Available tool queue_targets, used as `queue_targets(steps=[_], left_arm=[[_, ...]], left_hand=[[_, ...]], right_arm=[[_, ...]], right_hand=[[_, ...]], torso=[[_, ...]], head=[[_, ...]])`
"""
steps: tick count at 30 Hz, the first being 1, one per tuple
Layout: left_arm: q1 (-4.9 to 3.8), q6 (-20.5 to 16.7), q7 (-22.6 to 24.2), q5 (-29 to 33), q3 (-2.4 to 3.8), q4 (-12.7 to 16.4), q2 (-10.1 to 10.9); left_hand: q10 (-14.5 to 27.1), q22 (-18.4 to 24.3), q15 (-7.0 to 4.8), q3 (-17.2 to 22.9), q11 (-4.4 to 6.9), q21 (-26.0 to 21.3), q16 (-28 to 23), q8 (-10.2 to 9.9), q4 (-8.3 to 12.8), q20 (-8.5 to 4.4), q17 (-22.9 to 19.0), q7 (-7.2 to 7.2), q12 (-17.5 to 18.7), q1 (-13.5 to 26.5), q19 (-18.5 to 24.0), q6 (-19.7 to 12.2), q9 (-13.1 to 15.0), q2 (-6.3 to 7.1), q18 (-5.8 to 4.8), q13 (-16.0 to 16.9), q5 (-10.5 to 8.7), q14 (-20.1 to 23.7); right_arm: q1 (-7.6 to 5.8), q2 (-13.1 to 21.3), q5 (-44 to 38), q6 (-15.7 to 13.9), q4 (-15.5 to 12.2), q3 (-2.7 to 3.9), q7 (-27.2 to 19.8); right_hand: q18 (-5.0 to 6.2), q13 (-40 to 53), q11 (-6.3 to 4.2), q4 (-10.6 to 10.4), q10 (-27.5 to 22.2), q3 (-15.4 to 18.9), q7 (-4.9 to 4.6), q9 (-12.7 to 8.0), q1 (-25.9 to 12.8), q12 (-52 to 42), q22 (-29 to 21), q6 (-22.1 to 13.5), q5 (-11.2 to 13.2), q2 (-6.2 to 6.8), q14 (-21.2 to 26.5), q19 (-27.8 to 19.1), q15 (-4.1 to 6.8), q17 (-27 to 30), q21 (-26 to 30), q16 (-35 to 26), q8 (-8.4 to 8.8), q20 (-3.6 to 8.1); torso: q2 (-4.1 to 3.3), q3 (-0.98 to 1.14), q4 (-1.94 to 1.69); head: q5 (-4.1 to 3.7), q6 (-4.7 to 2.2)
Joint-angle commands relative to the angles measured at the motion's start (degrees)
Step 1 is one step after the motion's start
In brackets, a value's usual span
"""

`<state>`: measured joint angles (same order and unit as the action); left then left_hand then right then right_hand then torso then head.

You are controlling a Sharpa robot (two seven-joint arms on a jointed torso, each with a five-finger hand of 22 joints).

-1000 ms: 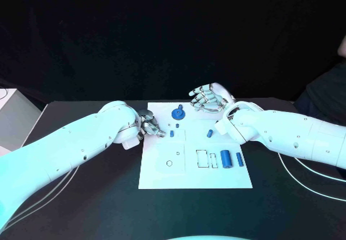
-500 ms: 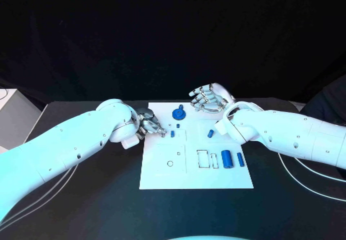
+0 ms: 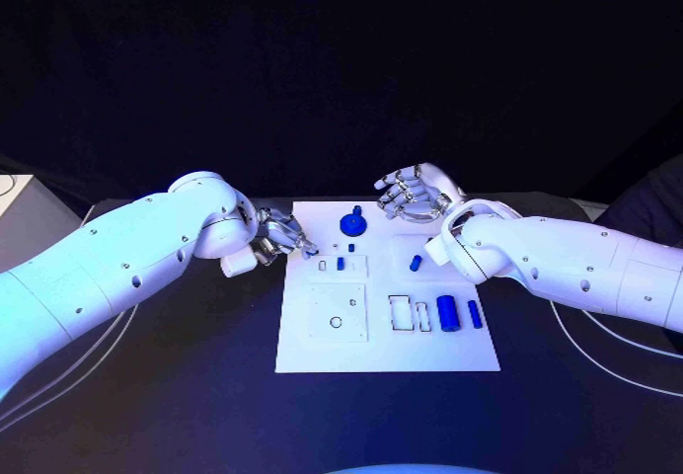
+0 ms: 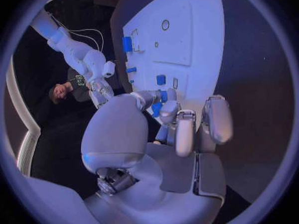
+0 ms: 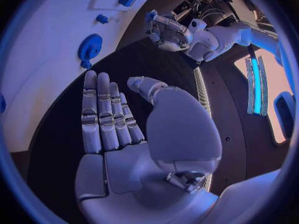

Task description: Assemble the parts on the task board

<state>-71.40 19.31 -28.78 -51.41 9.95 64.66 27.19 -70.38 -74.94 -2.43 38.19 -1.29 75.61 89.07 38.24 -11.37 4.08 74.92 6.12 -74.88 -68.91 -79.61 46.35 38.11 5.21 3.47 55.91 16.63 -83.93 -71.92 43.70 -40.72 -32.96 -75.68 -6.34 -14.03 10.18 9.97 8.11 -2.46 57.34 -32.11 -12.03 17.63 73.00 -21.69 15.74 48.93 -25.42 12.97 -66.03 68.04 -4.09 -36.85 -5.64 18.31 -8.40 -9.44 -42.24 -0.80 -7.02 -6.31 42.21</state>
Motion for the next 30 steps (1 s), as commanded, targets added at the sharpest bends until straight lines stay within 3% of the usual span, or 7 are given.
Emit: queue_targets(steps=[1, 6, 13, 19, 22, 30], left_arm=[[-0.52, 8.01, 0.33, 3.04, 0.04, -1.77, -1.02], [-1.08, 9.77, 0.61, 2.42, -0.23, -4.49, -2.75], [-1.38, 6.33, 1.42, 0.86, -1.25, -6.26, -4.71], [-1.4, 2.99, 2.54, -2.54, -3.01, -6.21, -5.77], [-1.39, 1.78, 3.15, -4.64, -3.67, -6.23, -6.19], [-1.38, 0.37, 4.56, -9.45, -4.24, -6.0, -6.71]], left_hand=[[1.11, -0.97, 0.4, 11.36, -0.06, -0.78, -0.55, -0.18, 9.98, 0.04, 11.05, -0.42, 0.51, 1.27, 0.92, -0.05, 0.74, -1.35, 1.23, -0.75, 0.06, -4.3], [4.4, -0.09, 0.82, 17.5, -0.61, -1.84, -1.15, 4.23, 11.77, 0.34, 9.21, 0.06, 0.99, 8.79, 2.28, -3.17, 6.59, -3.36, 1.59, -3.02, -0.75, -3.23], [3.02, -1.07, 0.47, 21.73, -0.13, -0.65, -0.61, 7.32, 14.12, -0.04, 10.47, -0.44, -0.33, 16.03, 1.57, -3.09, 10.5, -4.29, 1.39, -1.66, -0.24, -3.9], [0.69, -1.84, -0.07, 22.24, 0.49, 0.27, -0.02, 7.81, 15.71, -0.34, 12.13, -1.09, -1.5, 17.82, 0.79, -1.87, 11.45, -4.01, 1.15, 0.49, 0.92, -4.74], [-0.89, -2.33, -0.46, 22.06, 0.95, 0.86, 0.35, 7.44, 16.6, -0.64, 13.26, -1.55, -2.07, 18.3, 0.29, -0.62, 11.81, -3.45, 0.98, 1.89, 3.05, -5.27], [-3.51, -3.0, -0.96, 19.25, 1.56, 1.61, 0.93, 5.85, 16.79, -1.13, 15.08, -2.24, -2.55, 16.28, -0.51, 1.61, 12.11, -1.54, 0.71, 3.95, 5.53, -6.07]], right_arm=[[0.01, -0.03, -0.57, 0.74, -0.04, 0.02, -0.13], [0.01, -0.2, -0.66, 0.79, 0.0, 0.02, -0.07], [0.01, -0.48, -0.77, 0.82, 0.1, 0.02, -0.04], [0.01, -0.6, -0.83, 0.82, 0.12, 0.02, -0.04], [0.01, -0.64, -0.84, 0.82, 0.12, 0.02, -0.04], [0.01, -0.66, -0.86, 0.8, 0.11, 0.02, -0.05]], right_hand=[[0.07, -0.14, 0.11, 0.17, 0.4, 0.27, -0.68, -0.08, -0.03, 0.03, -0.15, -0.02, -0.35, -0.24, -0.36, 0.44, 0.05, 0.1, 0.14, -0.27, -0.31, 0.0], [0.07, -0.17, 0.1, 0.2, 0.39, 0.28, -0.68, -0.09, -0.01, 0.03, -0.17, -0.03, -0.35, -0.23, -0.35, 0.43, 0.05, 0.1, 0.15, -0.29, -0.31, 0.0], [0.09, -0.2, 0.09, 0.28, 0.39, 0.27, -0.67, -0.09, 0.06, 0.03, -0.19, -0.05, -0.36, -0.21, -0.35, 0.42, 0.07, 0.11, 0.15, -0.31, -0.3, 0.01], [0.09, -0.22, 0.09, 0.34, 0.38, 0.26, -0.66, -0.1, 0.12, 0.03, -0.2, -0.05, -0.37, -0.2, -0.34, 0.42, 0.08, 0.11, 0.16, -0.33, -0.3, 0.02], [0.1, -0.26, 0.07, 0.42, 0.39, 0.25, -0.66, -0.11, 0.21, 0.03, -0.22, -0.06, -0.38, -0.2, -0.35, 0.43, 0.1, 0.11, 0.15, -0.36, -0.3, 0.03], [0.1, -0.29, 0.07, 0.46, 0.4, 0.24, -0.66, -0.11, 0.24, 0.03, -0.23, -0.06, -0.38, -0.21, -0.35, 0.43, 0.1, 0.11, 0.15, -0.38, -0.3, 0.04]], torso=[[-0.02, -0.02, -0.03], [-0.02, -0.02, 0.01], [-0.04, 0.01, 0.03], [-0.08, -0.02, 0.07], [-0.09, -0.01, 0.06], [-0.01, -0.01, 0.0]], head=[[0.03, 0.08], [0.08, 0.06], [0.2, 0.01], [0.2, 0.02], [0.2, 0.06], [0.24, 0.15]])
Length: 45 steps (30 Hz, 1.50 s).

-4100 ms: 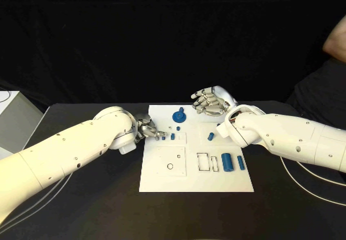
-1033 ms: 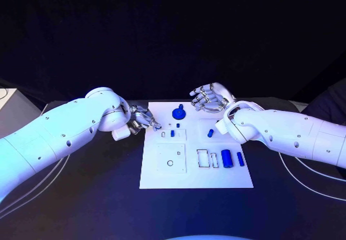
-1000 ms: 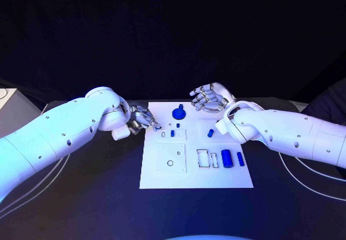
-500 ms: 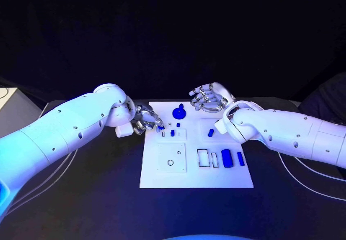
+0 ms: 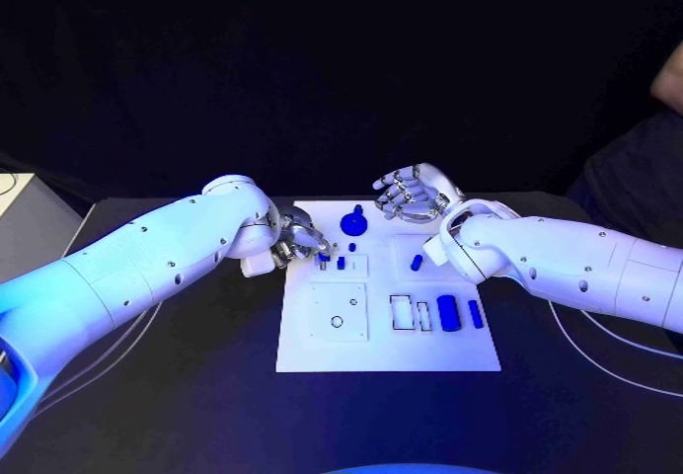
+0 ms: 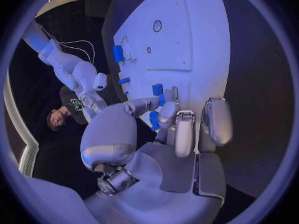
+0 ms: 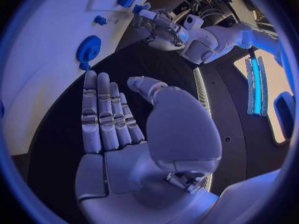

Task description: Assemble the parts on the task board

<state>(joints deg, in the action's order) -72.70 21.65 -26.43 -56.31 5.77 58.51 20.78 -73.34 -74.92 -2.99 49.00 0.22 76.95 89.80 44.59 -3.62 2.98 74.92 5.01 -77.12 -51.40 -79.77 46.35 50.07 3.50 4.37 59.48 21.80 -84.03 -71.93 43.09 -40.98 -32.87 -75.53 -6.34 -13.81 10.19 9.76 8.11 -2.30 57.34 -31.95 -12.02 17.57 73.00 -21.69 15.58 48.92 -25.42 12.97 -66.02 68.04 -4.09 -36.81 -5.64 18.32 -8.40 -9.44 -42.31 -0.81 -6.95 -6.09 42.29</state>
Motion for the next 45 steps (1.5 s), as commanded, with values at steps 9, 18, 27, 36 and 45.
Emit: queue_targets(steps=[9, 18, 27, 36, 45], left_arm=[[-0.07, -1.82, 3.08, -9.26, -0.29, 0.33, -0.85], [-0.08, 3.86, 2.57, -10.83, -0.32, -0.16, -1.47], [-0.14, 9.53, 1.64, -10.85, -0.32, -1.69, -2.75], [-0.25, 11.03, 0.4, -10.7, -0.32, -3.51, -3.98], [-0.3, 7.98, -1.15, -10.75, -0.32, -4.16, -4.35]], left_hand=[[-2.48, -3.53, -0.77, 6.53, 0.56, 0.83, 0.2, -2.48, 8.3, -0.42, 15.08, -1.63, -0.31, -4.23, -1.06, 3.91, 0.42, 2.41, -0.41, 1.81, 3.75, -5.97], [-3.73, -4.03, -1.1, 4.14, 0.95, 1.37, 0.2, -4.13, 7.67, -0.71, 15.08, -2.01, -0.07, -6.79, -1.65, 5.62, 0.92, 4.25, -0.61, 2.68, 8.18, -5.97], [-4.32, -4.29, -1.22, 3.53, 1.1, 1.65, 0.2, -4.59, 7.62, -0.8, 15.08, -2.16, -0.2, -7.42, -1.92, 6.21, 1.03, 4.76, -0.7, 3.33, 9.15, -5.97], [-4.42, -4.27, -1.24, 3.43, 1.12, 1.63, 0.2, -4.75, 7.57, -0.83, 15.08, -2.18, -0.19, -7.59, -1.91, 6.33, 1.04, 4.78, -0.7, 3.44, 9.41, -5.97], [-5.44, -4.75, -1.3, 2.52, 1.25, 2.13, 0.2, -5.12, 6.58, -0.89, 15.08, -2.36, -0.75, -7.51, -2.35, 7.16, 1.26, 4.43, -0.87, 4.83, 9.75, -5.97]], right_arm=[[0.01, -0.12, -0.6, 0.7, -0.05, 0.02, -0.32], [0.01, -0.14, -0.6, 0.66, -0.07, 0.02, -0.35], [0.0, -0.28, -0.6, 0.6, -0.06, 0.03, -0.38], [-0.01, -0.43, -0.6, 0.54, -0.04, 0.03, -0.39], [-0.04, -0.5, -0.6, 0.54, -0.07, 0.03, -0.36]], right_hand=[[0.09, -0.1, 0.08, 0.3, 0.41, 0.09, -0.68, -0.06, 0.23, 0.02, -0.07, -0.05, -0.38, -0.23, -0.36, 0.44, 0.09, 0.06, 0.14, -0.4, -0.3, 0.03], [0.08, -0.14, 0.1, 0.27, 0.43, 0.1, -0.69, -0.07, 0.19, 0.01, -0.09, -0.05, -0.38, -0.27, -0.38, 0.44, 0.08, 0.06, 0.14, -0.42, -0.31, 0.02], [0.08, -0.14, 0.1, 0.27, 0.43, 0.1, -0.69, -0.07, 0.19, 0.01, -0.09, -0.05, -0.38, -0.27, -0.38, 0.44, 0.08, 0.06, 0.14, -0.42, -0.31, 0.02], [0.08, -0.14, 0.1, 0.27, 0.43, 0.1, -0.69, -0.07, 0.19, 0.01, -0.09, -0.05, -0.38, -0.27, -0.38, 0.44, 0.08, 0.06, 0.14, -0.42, -0.31, 0.02], [0.07, -0.27, 0.12, 0.26, 0.42, 0.16, -0.7, -0.09, 0.09, 0.01, -0.16, -0.07, -0.39, -0.31, -0.41, 0.44, 0.06, 0.06, 0.15, -0.5, -0.3, 0.0]], torso=[[0.03, 0.0, -0.01], [0.04, 0.02, -0.02], [0.01, 0.04, -0.01], [0.06, 0.01, -0.06], [0.04, -0.02, -0.07]], head=[[0.11, -0.04], [-0.02, 0.26], [0.08, 0.36], [0.24, 0.35], [0.31, 0.31]])
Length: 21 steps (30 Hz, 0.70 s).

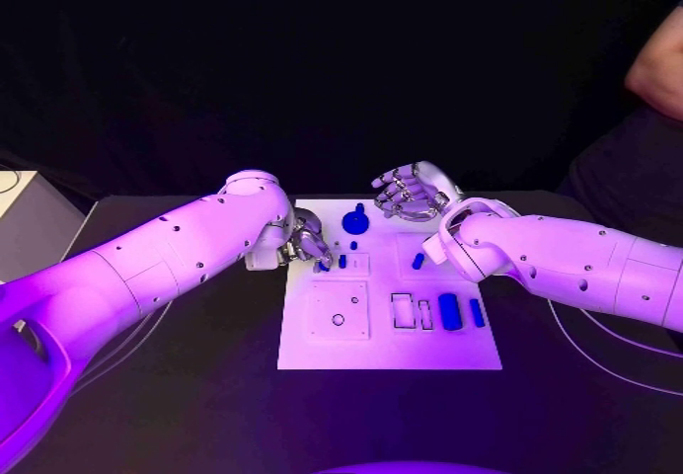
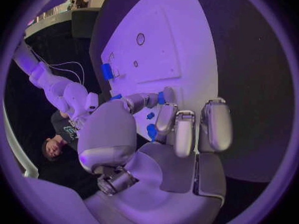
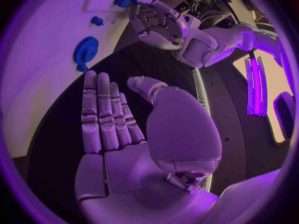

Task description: Assemble the parts on the task board

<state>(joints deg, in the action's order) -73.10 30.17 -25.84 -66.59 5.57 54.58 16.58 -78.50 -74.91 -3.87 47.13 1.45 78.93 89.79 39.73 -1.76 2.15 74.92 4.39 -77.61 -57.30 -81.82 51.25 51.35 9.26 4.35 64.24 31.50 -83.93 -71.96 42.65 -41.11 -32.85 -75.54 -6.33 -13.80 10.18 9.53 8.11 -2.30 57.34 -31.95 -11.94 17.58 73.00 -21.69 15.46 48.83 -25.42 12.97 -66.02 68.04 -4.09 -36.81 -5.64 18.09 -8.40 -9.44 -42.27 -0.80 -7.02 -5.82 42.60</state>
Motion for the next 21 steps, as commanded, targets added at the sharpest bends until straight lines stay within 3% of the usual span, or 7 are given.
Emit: queue_targets(steps=[1, 21], left_arm=[[0.1, -0.8, -1.81, -0.49, -0.12, -0.25, -0.18], [0.17, -3.31, -2.65, -1.1, -0.17, -1.7, -1.02]], left_hand=[[-0.33, -4.77, -0.43, 4.34, 0.04, 0.16, 0.21, -0.26, 4.67, -0.06, 15.08, -1.75, -0.29, -1.6, -0.31, 2.29, 0.0, -1.36, -0.86, 0.14, 0.04, -6.07], [-0.65, -5.06, -0.5, 4.13, 0.14, 0.47, 0.21, -0.28, 4.57, -0.1, 15.08, -1.89, -0.5, -1.62, -0.57, 2.54, 0.16, -1.41, -0.95, 0.58, 0.08, -6.07]], right_arm=[[-0.01, -0.06, -0.48, 0.52, -0.06, 0.02, -0.37], [-0.08, -0.09, -0.48, 0.58, -0.09, 0.02, -0.35]], right_hand=[[0.07, -0.04, 0.11, 0.26, 0.42, 0.16, -0.79, -0.1, 0.09, 0.01, -0.05, 0.01, -0.39, -0.31, -0.41, 0.44, 0.06, 0.07, 0.15, -0.27, -0.3, 0.0], [0.07, -0.04, 0.11, 0.26, 0.42, 0.16, -0.79, -0.1, 0.09, 0.01, -0.05, 0.01, -0.39, -0.31, -0.41, 0.44, 0.06, 0.07, 0.15, -0.27, -0.3, 0.0]], torso=[[-0.02, -0.03, 0.01], [-0.09, 0.01, 0.11]], head=[[0.06, 0.0], [0.11, 0.1]])
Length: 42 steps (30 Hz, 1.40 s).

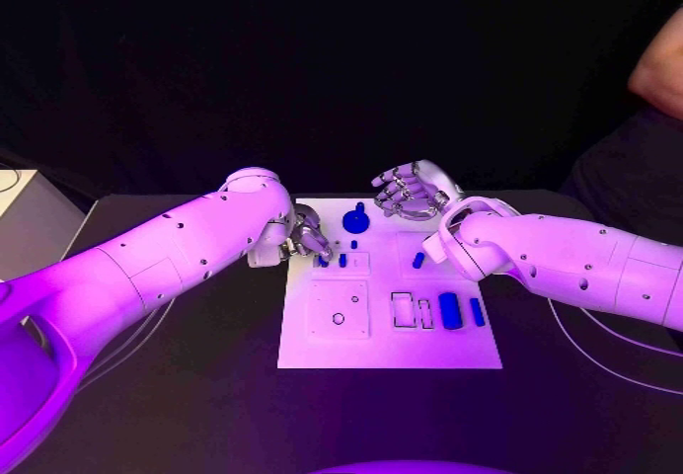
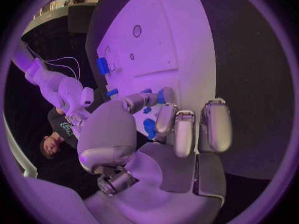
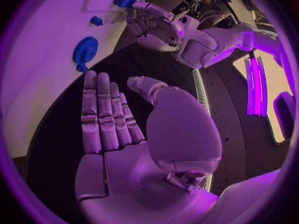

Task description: Assemble the parts on the task board

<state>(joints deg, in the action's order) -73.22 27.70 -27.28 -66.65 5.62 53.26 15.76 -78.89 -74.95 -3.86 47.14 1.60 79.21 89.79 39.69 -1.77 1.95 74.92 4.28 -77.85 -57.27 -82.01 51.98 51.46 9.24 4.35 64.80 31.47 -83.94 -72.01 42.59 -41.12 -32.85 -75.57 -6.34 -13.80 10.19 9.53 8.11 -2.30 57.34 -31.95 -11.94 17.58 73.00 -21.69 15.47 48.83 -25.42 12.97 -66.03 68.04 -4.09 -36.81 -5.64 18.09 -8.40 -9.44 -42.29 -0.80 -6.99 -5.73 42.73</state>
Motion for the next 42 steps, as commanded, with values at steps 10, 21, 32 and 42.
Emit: queue_targets(steps=[10, 21, 32, 42], left_arm=[[0.32, -0.92, -1.16, -1.11, -0.33, -0.66, -0.3], [0.33, 0.52, -1.21, -1.14, -0.44, -0.23, 0.04], [0.34, 0.75, -1.33, -1.44, -0.49, -0.01, 0.51], [0.35, 0.52, -1.3, -1.56, -0.5, 0.07, 0.73]], left_hand=[[-0.27, -5.03, -0.53, 4.09, 0.02, 0.21, 0.21, -0.25, 4.6, 0.08, 15.08, -1.81, -0.24, -1.66, -0.39, 1.84, 0.09, -1.34, -0.96, -0.01, 0.13, -6.06], [-0.26, -5.01, -0.55, 4.06, 0.05, 0.19, 0.21, -0.26, 4.64, 0.07, 15.08, -1.84, -0.2, -1.69, -0.38, 1.88, 0.14, -1.3, -0.95, -0.09, 0.16, -6.06], [-0.31, -5.04, -0.57, 4.07, 0.08, 0.23, 0.21, -0.27, 4.69, 0.05, 15.08, -1.87, -0.23, -1.75, -0.42, 1.91, 0.18, -1.28, -0.96, 0.01, 0.2, -6.06], [-0.33, -5.04, -0.59, 4.08, 0.1, 0.22, 0.21, -0.28, 4.72, 0.04, 15.08, -1.89, -0.23, -1.8, -0.42, 1.94, 0.21, -1.28, -0.96, 0.01, 0.23, -6.06]], right_arm=[[-0.05, 0.04, -0.47, 0.57, -0.11, 0.03, -0.36], [-0.06, 0.09, -0.47, 0.59, -0.12, 0.03, -0.37], [-0.06, 0.13, -0.47, 0.6, -0.1, 0.03, -0.42], [-0.06, 0.11, -0.47, 0.63, -0.07, 0.03, -0.44]], right_hand=[[0.06, -0.16, 0.13, 0.31, 0.39, 0.19, -0.8, -0.13, 0.07, 0.03, -0.13, -0.03, -0.41, -0.3, -0.4, 0.42, 0.05, 0.07, 0.16, -0.36, -0.28, -0.01], [0.06, -0.16, 0.13, 0.31, 0.39, 0.19, -0.8, -0.13, 0.07, 0.03, -0.13, -0.03, -0.41, -0.3, -0.4, 0.42, 0.05, 0.07, 0.16, -0.36, -0.28, -0.01], [0.06, -0.16, 0.13, 0.31, 0.39, 0.19, -0.8, -0.13, 0.07, 0.03, -0.13, -0.03, -0.41, -0.3, -0.4, 0.42, 0.05, 0.07, 0.16, -0.36, -0.28, -0.01], [0.06, -0.16, 0.13, 0.31, 0.39, 0.19, -0.8, -0.13, 0.07, 0.03, -0.13, -0.03, -0.41, -0.3, -0.4, 0.42, 0.05, 0.07, 0.16, -0.36, -0.28, -0.01]], torso=[[0.03, 0.02, 0.0], [0.06, -0.09, -0.05], [0.05, -0.09, -0.04], [0.04, -0.03, -0.01]], head=[[-0.04, 0.02], [-0.15, 0.23], [-0.13, 0.37], [-0.1, 0.39]])
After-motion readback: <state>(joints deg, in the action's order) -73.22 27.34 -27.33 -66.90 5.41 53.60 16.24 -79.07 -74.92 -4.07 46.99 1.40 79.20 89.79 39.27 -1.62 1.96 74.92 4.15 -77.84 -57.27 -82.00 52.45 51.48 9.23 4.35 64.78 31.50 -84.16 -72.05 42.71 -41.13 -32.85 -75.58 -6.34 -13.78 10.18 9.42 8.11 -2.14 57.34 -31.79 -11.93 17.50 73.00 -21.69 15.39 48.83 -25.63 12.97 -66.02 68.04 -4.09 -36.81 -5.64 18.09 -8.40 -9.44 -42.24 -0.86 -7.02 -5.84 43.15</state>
